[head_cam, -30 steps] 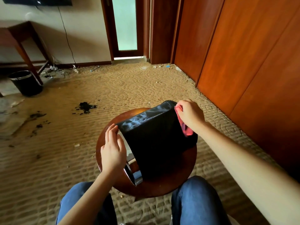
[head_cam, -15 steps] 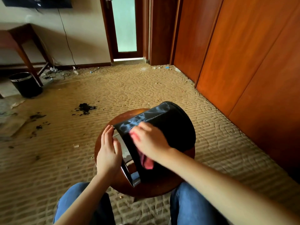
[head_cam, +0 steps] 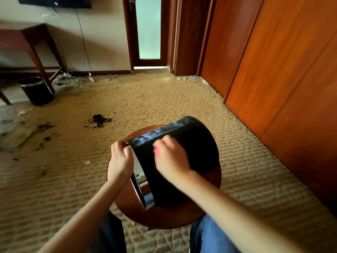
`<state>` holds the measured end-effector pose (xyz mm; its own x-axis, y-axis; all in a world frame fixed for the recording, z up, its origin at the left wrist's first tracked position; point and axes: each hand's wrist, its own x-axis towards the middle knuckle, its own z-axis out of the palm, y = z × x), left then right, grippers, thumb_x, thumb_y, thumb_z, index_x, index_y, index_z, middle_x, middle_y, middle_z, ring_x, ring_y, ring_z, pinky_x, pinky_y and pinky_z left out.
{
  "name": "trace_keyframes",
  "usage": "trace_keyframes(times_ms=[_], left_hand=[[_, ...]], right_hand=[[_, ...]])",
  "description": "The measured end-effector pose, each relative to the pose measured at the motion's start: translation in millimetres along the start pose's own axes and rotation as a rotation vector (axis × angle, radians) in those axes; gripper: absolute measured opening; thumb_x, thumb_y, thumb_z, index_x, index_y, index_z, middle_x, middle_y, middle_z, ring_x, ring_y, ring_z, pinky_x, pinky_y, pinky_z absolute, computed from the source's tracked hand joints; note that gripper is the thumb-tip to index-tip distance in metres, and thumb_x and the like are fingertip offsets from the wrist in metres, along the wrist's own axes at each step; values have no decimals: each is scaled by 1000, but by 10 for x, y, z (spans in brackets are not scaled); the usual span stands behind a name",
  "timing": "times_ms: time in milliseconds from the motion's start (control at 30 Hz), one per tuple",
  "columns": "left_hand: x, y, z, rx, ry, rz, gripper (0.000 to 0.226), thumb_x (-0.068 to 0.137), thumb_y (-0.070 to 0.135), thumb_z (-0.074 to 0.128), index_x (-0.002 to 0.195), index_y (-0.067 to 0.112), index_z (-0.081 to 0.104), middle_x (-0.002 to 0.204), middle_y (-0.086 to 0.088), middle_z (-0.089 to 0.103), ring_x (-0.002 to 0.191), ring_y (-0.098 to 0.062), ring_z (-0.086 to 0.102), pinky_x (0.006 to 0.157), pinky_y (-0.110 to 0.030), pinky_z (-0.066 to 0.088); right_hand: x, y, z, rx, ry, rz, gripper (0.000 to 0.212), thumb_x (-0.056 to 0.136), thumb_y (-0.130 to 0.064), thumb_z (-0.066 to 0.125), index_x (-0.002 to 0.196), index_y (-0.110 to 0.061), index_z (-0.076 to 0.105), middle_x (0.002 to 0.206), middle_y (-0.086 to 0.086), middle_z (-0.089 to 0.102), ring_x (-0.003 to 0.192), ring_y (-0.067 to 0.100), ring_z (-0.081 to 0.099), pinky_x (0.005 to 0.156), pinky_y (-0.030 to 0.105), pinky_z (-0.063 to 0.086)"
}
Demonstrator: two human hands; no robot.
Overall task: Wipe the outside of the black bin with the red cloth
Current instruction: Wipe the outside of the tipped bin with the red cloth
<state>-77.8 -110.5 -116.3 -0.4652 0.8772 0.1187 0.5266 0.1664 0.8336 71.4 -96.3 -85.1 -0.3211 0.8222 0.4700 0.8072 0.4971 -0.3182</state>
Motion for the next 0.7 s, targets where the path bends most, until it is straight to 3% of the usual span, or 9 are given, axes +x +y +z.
trace_keyframes(times_ms=[100, 167, 233, 367, 500, 567, 633, 700], left_hand=[[-48, -46, -11, 28, -36, 39, 42, 100, 24, 31, 140, 12, 37, 147, -6, 35, 124, -28, 47, 91, -34, 36], [-87, -45, -20, 30, -30, 73, 55, 92, 34, 25, 140, 10, 37, 148, -6, 34, 125, -26, 45, 92, -31, 34], [-126, -27, -9, 37, -22, 99, 63, 83, 36, 23, 138, 10, 37, 148, -7, 35, 124, -25, 46, 90, -29, 33], [-225, -34, 6, 42, -40, 126, 60, 84, 37, 23, 140, 16, 32, 152, -5, 31, 123, -24, 47, 87, -30, 35], [-269, -54, -4, 45, -39, 166, 50, 85, 35, 25, 130, 17, 36, 141, -5, 40, 99, -15, 49, 79, -34, 42], [-266, -83, -2, 44, -28, 160, 47, 86, 35, 25, 129, 19, 36, 139, -5, 41, 101, -20, 52, 80, -37, 45], [-241, -96, 0, 41, -23, 144, 51, 85, 36, 25, 131, 17, 36, 140, -7, 41, 108, -26, 53, 85, -38, 44], [-211, -74, 4, 34, -18, 130, 53, 84, 36, 24, 130, 14, 37, 140, -9, 41, 113, -30, 52, 87, -39, 41]], right_hand=[[-168, -465, 74, 117, -54, -182, 19, 61, -3, 74, 76, -6, 63, 75, 10, 57, 65, 29, 57, 50, 29, 46], [-149, -338, 52, 114, -68, -257, 8, 72, -7, 67, 80, -7, 65, 75, 10, 57, 64, 29, 57, 50, 31, 47], [-36, 40, -56, 100, -49, -125, 13, 84, -16, 55, 84, -10, 67, 76, 8, 59, 65, 30, 59, 52, 33, 50], [258, 960, -291, -153, 42, 126, 17, 92, -19, 54, 102, -14, 67, 95, 13, 59, 83, 36, 61, 66, 38, 46], [323, 1134, -355, -204, 57, 313, 18, 94, -17, 49, 102, -10, 64, 102, 15, 56, 94, 36, 56, 75, 40, 43], [254, 897, -289, -178, 90, 269, 10, 87, -10, 57, 92, -6, 65, 92, 17, 57, 85, 37, 57, 69, 40, 45], [120, 548, -166, -102, 92, 113, 5, 78, -5, 64, 83, -5, 66, 80, 15, 57, 69, 36, 58, 59, 39, 48], [-24, 108, -68, -7, 11, -29, 8, 77, -3, 65, 84, -5, 67, 81, 13, 58, 67, 34, 57, 58, 38, 50]])
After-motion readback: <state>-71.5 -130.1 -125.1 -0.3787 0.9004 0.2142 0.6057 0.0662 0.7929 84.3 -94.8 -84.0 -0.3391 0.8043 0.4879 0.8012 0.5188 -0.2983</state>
